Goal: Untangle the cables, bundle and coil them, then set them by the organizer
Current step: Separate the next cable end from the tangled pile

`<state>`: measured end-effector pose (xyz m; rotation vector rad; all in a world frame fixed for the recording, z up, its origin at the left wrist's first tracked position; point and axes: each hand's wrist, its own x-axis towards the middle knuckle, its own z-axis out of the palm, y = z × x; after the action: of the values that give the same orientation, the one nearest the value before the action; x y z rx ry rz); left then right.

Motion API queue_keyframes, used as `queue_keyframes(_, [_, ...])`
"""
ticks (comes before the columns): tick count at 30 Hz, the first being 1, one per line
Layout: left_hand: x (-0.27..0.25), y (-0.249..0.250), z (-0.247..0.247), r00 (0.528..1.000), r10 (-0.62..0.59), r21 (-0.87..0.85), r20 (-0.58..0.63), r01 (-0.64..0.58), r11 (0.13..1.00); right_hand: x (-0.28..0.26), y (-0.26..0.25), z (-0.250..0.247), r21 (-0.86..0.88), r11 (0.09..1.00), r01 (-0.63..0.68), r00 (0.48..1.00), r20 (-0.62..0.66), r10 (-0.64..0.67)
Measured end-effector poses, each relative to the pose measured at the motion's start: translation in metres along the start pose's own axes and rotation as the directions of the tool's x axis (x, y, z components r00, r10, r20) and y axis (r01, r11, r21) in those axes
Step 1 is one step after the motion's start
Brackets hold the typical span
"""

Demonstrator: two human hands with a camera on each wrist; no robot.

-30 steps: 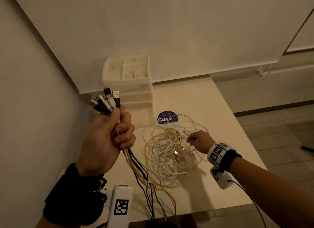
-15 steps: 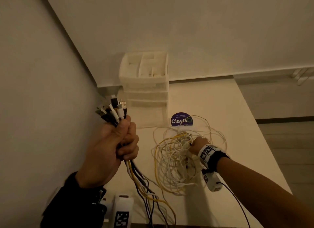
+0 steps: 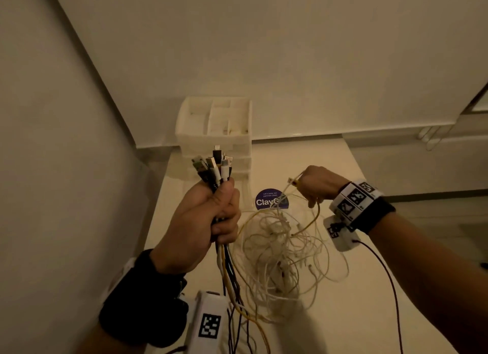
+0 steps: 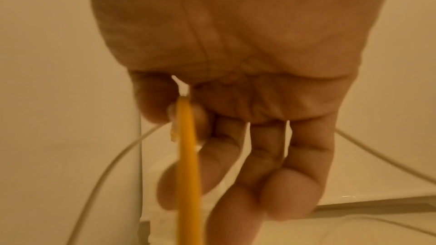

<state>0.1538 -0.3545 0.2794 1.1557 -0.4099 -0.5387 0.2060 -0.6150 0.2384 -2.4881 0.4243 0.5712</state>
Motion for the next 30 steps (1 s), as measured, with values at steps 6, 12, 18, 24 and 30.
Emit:
queue_keyframes(6, [0.004, 0.001, -0.010, 1.000, -0.009, 0.001, 0.003, 0.009, 1.000, 0.001, -0.001, -0.012, 0.162, 0.985, -0.065, 0.997, 0.061, 0.056])
queue_keyframes(12, [0.002, 0.004, -0.023, 0.998, -0.049, 0.007, 0.028, 0.048, 0.999, 0.000, -0.003, -0.003, -0.031, 0.985, -0.172, 0.985, 0.028, 0.173])
queue_keyframes(18, [0.007, 0.003, -0.031, 0.997, -0.074, 0.009, 0.030, 0.074, 0.997, 0.008, 0.007, 0.012, 0.089, 0.981, -0.170, 0.959, -0.216, 0.186])
queue_keyframes(24, [0.012, 0.002, -0.026, 0.998, -0.051, 0.067, -0.024, 0.052, 0.996, -0.009, 0.006, 0.024, 0.162, 0.987, 0.003, 0.930, -0.362, 0.057])
queue_keyframes(30, [0.024, 0.001, -0.025, 0.996, -0.019, 0.111, -0.087, 0.029, 0.993, -0.051, -0.024, 0.033, 0.802, 0.559, 0.213, 0.977, -0.161, -0.141])
